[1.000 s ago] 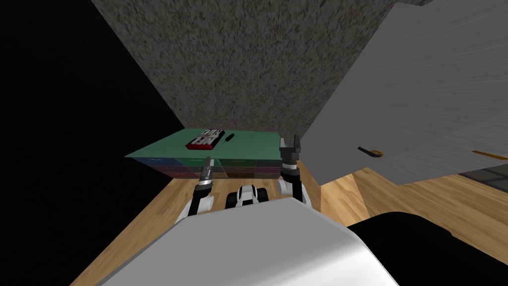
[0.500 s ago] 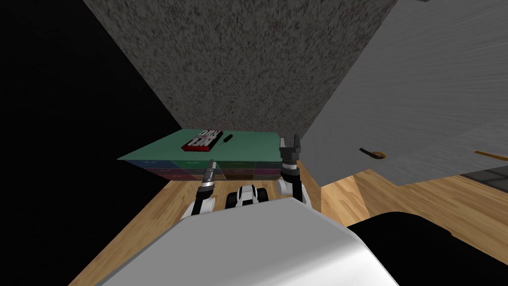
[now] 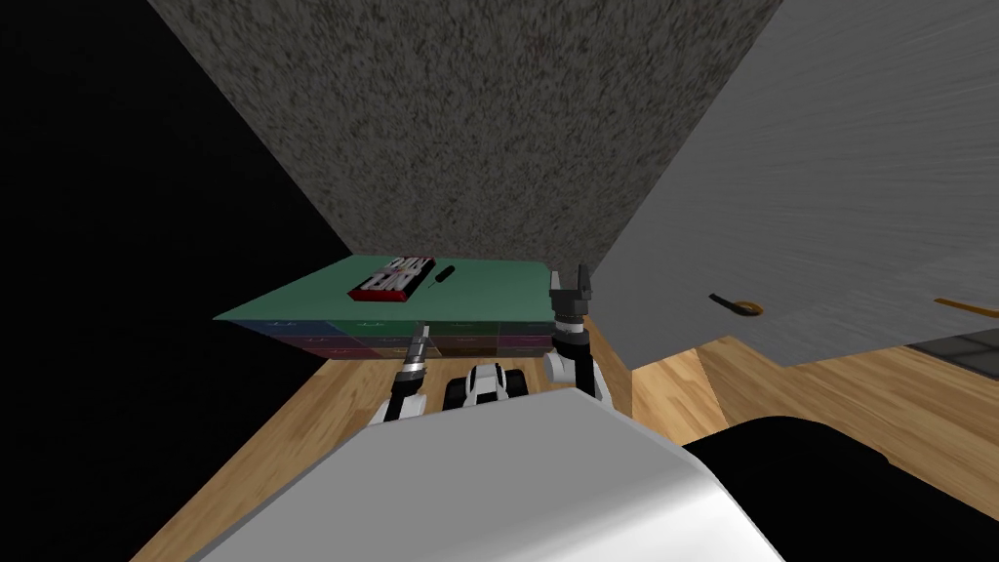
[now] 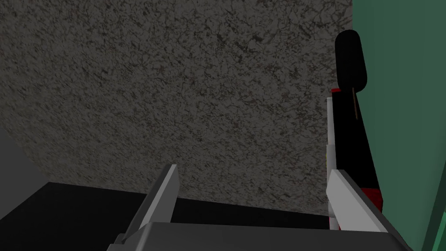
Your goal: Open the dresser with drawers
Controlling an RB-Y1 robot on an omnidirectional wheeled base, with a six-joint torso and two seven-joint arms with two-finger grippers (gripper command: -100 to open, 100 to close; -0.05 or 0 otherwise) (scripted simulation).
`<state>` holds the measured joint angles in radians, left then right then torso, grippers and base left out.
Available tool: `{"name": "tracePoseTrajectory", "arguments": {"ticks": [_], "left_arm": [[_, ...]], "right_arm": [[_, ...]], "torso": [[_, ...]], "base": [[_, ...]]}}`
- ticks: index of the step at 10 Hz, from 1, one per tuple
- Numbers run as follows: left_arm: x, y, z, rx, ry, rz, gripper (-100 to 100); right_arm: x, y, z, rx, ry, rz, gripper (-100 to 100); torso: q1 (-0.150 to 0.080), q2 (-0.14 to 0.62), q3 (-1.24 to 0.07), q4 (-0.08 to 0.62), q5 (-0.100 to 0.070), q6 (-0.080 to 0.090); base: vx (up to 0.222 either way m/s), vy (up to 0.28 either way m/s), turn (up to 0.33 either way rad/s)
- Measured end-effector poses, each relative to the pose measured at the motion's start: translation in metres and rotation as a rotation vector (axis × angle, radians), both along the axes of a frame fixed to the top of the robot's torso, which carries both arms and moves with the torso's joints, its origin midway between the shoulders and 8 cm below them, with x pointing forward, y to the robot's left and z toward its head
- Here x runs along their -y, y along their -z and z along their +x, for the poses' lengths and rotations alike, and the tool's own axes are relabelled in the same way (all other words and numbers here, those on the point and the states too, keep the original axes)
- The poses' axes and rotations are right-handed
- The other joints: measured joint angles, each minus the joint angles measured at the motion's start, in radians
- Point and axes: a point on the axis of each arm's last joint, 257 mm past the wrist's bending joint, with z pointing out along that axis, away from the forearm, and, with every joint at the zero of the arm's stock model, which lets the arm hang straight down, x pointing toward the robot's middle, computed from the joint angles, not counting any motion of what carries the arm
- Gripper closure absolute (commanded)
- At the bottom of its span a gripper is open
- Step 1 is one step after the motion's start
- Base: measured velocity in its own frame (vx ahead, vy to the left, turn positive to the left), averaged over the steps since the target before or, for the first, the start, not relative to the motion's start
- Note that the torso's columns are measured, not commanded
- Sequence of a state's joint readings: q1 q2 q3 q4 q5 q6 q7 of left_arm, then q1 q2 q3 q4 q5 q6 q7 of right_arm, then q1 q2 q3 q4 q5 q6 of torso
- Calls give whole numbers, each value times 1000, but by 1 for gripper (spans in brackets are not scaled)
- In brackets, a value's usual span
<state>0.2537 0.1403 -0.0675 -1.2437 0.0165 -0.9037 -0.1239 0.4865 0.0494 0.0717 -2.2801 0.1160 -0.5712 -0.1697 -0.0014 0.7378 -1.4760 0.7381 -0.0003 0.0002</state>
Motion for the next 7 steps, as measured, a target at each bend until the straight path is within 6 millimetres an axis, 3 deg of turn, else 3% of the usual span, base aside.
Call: {"name": "tracePoseTrajectory", "arguments": {"ticks": [7], "left_arm": [[6,53,-7,-96,6,-10,-100]], "right_arm": [[0,0,0,0,0,0,0]], "torso": [[1,0,0,0,0,0]], "base": [[51,-29,-11]]}}
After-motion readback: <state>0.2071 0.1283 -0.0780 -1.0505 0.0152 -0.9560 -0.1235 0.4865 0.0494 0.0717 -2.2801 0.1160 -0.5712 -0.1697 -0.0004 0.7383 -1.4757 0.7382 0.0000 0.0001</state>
